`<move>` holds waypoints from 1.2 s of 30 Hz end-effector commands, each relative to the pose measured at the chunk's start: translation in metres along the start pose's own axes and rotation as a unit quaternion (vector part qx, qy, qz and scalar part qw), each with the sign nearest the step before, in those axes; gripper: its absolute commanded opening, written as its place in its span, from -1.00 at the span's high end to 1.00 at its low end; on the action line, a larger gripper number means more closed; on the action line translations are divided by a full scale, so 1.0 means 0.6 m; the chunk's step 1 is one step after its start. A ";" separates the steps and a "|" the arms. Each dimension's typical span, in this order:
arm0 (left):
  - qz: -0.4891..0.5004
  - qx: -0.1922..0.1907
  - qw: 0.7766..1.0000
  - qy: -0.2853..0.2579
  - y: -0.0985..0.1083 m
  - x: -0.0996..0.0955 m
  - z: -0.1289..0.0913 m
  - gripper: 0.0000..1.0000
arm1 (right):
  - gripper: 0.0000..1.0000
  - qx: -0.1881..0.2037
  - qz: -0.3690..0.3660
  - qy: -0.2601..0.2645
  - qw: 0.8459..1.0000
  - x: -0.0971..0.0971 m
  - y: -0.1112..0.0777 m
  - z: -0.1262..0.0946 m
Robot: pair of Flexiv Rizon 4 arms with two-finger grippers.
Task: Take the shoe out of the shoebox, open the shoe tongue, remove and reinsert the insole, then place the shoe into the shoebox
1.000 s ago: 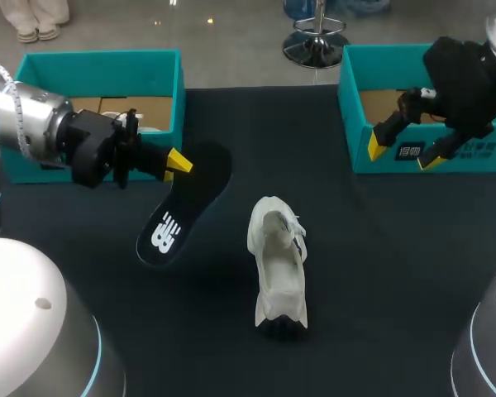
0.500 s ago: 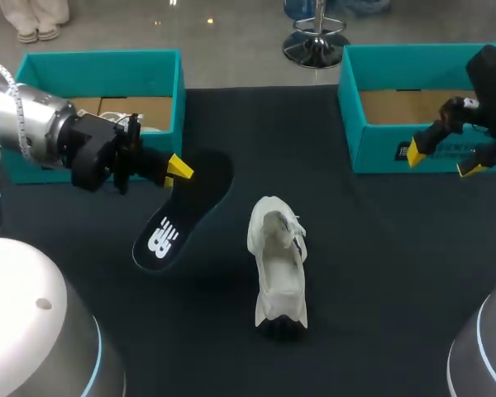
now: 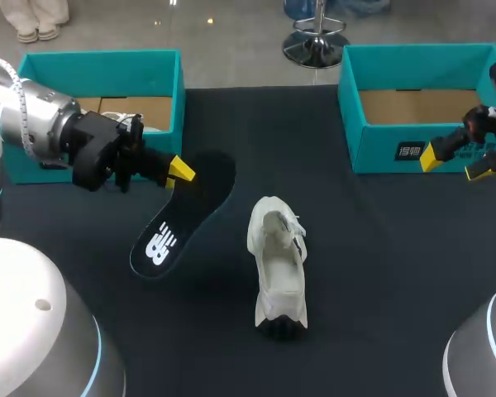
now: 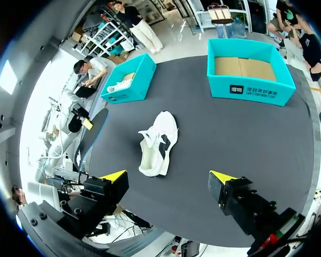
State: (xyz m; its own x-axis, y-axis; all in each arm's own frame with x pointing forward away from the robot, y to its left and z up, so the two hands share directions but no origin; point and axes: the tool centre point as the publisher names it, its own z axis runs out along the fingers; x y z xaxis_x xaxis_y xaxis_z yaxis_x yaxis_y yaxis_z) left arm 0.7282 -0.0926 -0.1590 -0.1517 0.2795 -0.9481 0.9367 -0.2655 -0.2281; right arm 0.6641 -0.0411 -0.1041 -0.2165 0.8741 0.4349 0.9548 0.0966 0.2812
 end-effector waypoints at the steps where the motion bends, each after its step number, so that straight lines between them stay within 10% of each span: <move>1: 0.000 0.002 1.000 0.002 0.002 -0.002 -0.002 1.00 | -1.00 0.004 0.000 -0.001 1.000 0.000 0.007 0.002; 16: 0.000 0.002 1.000 0.002 0.002 -0.002 -0.002 1.00 | -1.00 0.004 0.000 -0.001 1.000 0.000 0.007 0.002; 36: -0.222 0.089 0.970 0.033 -0.072 0.092 0.091 1.00 | -1.00 0.004 0.000 -0.001 1.000 0.000 0.007 0.002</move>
State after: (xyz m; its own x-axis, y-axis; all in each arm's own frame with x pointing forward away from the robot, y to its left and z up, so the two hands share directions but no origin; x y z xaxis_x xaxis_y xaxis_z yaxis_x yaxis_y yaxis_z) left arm 0.6664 -0.1116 -0.2063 -0.4928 0.4687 -0.7331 0.7180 -0.2569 -0.6469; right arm 0.6645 -0.0409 -0.1045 -0.2165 0.8743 0.4344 0.9549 0.0970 0.2806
